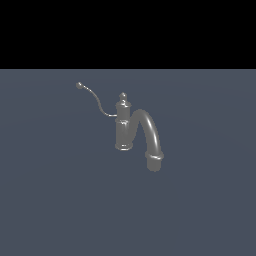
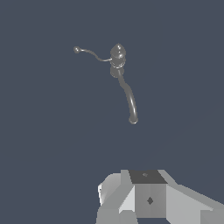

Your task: Turn on the faucet by rotating a designated handle.

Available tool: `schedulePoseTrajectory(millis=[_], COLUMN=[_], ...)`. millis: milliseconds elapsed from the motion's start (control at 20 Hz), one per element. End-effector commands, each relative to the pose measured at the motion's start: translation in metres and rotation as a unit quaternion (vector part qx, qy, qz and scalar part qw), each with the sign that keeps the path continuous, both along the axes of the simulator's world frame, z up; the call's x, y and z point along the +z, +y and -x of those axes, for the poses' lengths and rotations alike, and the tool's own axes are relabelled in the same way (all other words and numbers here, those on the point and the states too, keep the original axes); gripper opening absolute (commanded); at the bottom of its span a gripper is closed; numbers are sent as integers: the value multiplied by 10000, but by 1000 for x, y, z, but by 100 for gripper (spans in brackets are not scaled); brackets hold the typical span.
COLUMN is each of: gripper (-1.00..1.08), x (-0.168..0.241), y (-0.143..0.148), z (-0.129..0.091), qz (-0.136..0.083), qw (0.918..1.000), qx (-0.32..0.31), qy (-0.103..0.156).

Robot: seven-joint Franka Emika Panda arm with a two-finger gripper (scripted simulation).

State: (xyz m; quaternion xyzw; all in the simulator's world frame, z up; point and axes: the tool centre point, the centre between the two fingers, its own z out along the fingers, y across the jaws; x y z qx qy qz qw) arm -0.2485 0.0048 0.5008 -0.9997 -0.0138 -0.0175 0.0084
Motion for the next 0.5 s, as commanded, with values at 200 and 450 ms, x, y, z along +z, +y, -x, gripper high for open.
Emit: schedulePoseTrajectory(millis=[200, 450], gripper=[-100, -100], x=[-1, -2], y=[-2, -5], z=[-3, -6], qz=[-32, -81], qw=[10000, 9999], qx=[41, 139], qy=[16, 43])
